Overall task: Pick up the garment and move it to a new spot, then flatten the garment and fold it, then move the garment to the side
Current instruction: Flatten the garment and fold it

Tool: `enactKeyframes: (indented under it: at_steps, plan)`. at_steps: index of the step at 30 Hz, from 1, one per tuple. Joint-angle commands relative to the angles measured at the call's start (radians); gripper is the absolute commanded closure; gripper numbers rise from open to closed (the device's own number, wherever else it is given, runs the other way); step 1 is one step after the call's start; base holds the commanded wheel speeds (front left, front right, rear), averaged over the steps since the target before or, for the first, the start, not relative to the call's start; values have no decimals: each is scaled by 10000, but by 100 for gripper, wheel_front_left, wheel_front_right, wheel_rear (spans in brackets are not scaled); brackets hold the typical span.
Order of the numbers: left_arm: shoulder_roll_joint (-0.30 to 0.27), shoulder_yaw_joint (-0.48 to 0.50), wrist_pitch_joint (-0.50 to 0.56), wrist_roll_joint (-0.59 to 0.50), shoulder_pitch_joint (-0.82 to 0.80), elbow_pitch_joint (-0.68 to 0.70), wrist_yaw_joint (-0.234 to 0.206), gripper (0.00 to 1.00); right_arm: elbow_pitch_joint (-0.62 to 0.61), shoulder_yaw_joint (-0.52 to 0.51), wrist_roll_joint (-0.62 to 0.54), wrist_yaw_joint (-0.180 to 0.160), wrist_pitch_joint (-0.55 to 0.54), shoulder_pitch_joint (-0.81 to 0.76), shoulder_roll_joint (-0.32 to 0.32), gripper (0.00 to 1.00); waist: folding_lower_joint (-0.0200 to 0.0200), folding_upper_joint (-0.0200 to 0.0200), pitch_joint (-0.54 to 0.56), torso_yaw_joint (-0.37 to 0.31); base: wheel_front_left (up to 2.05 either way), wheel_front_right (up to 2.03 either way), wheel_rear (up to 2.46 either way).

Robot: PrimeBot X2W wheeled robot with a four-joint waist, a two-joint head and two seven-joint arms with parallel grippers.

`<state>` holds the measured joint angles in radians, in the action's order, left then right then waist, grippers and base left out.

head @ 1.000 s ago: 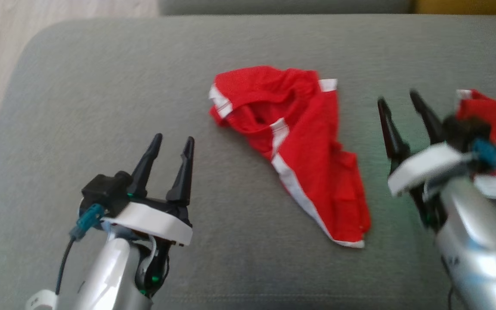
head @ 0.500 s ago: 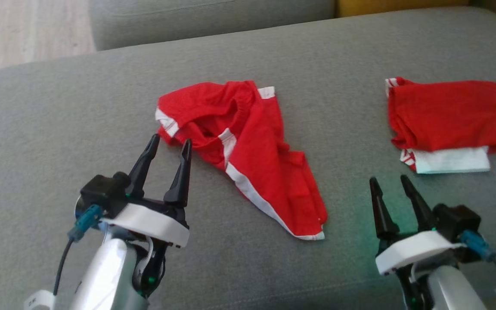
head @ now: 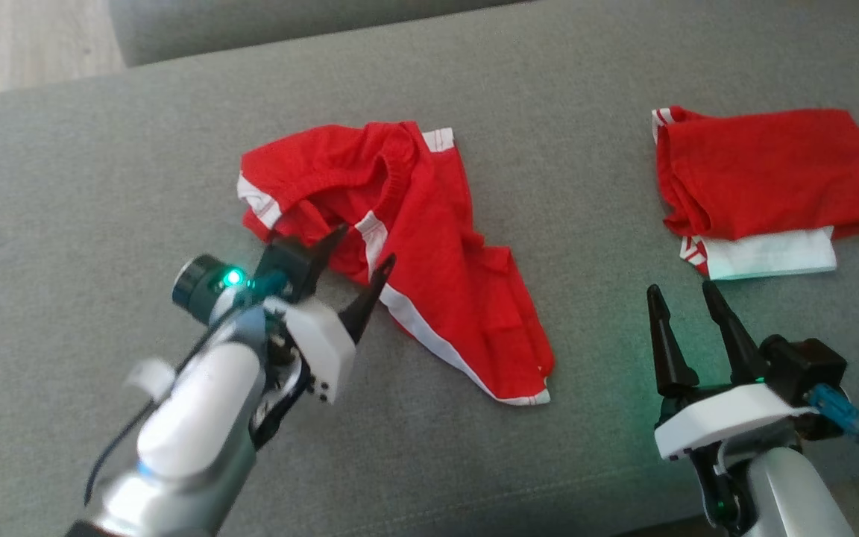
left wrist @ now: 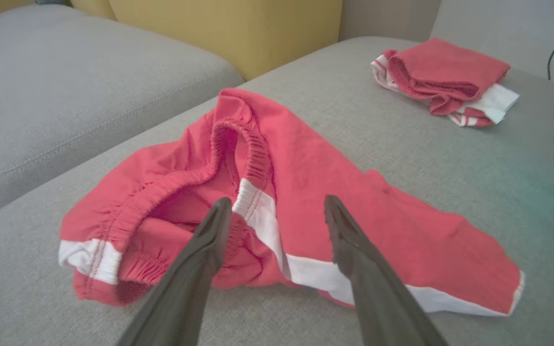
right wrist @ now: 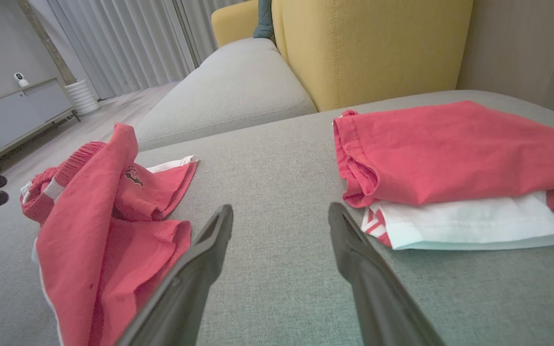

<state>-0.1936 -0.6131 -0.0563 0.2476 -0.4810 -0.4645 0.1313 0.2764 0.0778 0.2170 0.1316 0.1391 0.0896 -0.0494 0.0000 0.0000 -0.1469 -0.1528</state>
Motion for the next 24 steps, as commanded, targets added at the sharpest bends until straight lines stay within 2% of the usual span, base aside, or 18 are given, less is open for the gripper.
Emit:
enactKeyframes:
  at_steps: [1,11,17,21,22,23,24]
  plan:
    - [-206,242,140,59,-674,79,-8,0,-366,179,-43,-9,-13,183,-13,0,0,0,-131,-104,0,0,0]
    - [-429,-338,669,216,-2170,-1556,-7,0,-280,293,98,-9,77,317,-10,0,0,0,-476,-470,0,0,0]
    - [-635,-650,572,634,-2585,-2109,-7,0,-191,337,102,-9,135,378,-10,0,0,0,-536,-588,0,0,0]
    - [-795,-1234,641,1156,-2817,-2273,-6,0,-110,368,85,-9,160,426,-9,0,0,0,-549,-641,0,0,0]
    - [-823,-1346,637,1289,-2860,-2289,-6,9,-94,370,85,-9,162,437,-9,0,0,0,-552,-648,0,0,0]
    - [-841,-1455,628,1433,-2901,-2298,-6,51,-79,372,86,-9,164,449,-9,0,0,0,-555,-654,0,0,0]
    - [-858,-1554,602,1580,-2942,-2301,-6,79,-64,378,89,-9,165,463,-9,0,0,0,-560,-659,0,0,0]
